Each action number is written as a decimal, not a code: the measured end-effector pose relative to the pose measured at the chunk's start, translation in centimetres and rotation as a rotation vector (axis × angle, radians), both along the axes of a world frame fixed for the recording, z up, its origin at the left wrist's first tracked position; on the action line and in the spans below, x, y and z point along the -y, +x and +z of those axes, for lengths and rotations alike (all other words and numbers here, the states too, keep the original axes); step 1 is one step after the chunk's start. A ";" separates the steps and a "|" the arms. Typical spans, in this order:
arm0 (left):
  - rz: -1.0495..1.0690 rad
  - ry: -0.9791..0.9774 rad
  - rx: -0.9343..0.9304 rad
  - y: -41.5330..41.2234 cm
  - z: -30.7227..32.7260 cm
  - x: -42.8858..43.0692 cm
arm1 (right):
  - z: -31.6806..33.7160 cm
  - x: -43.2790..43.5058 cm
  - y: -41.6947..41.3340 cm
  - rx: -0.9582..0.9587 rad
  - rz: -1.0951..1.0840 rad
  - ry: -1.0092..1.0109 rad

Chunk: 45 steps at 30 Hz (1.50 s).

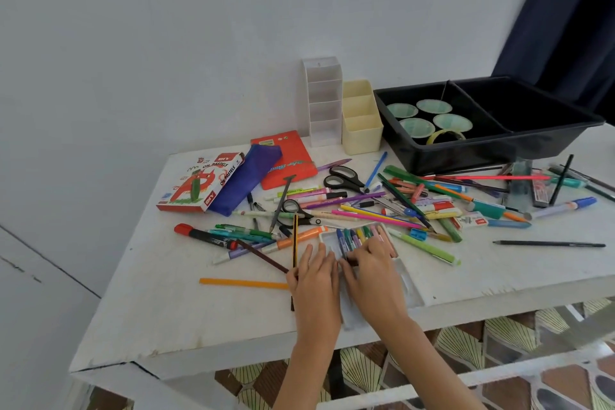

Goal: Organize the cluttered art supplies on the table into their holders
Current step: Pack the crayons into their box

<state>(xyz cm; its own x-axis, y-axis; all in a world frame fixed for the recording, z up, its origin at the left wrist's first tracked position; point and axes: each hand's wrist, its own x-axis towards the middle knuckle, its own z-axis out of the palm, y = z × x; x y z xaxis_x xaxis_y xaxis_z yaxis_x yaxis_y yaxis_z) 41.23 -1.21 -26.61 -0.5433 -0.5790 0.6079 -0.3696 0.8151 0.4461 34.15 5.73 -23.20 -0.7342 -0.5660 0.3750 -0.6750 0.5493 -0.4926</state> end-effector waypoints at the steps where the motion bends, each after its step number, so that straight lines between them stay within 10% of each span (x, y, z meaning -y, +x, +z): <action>1: -0.004 0.002 0.018 -0.1 -0.2 0.1 | 0.3 0.0 -0.1 -0.054 -0.034 0.042; 9: -0.008 0.020 0.219 0.1 0.8 0.1 | -0.3 -0.4 -0.6 -0.167 0.009 0.407; 25: 0.096 0.037 0.208 -1.2 2.2 0.1 | -0.1 -0.3 -0.5 -0.002 0.097 0.495; 39: 0.033 0.350 0.084 -7.5 7.1 -2.3 | 4.0 -5.2 -7.6 0.093 0.031 -0.246; 45: 0.012 0.387 0.105 -13.3 7.8 -3.3 | 4.0 -7.1 -14.7 0.187 -0.142 -0.131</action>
<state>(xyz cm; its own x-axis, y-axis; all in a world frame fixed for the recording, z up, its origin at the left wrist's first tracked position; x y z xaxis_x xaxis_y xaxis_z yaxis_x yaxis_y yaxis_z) 27.96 2.07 -18.82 -0.5821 -0.7614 0.2854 -0.4381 0.5894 0.6788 19.41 12.86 -19.24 -0.8663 -0.4075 0.2888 -0.4862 0.5555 -0.6746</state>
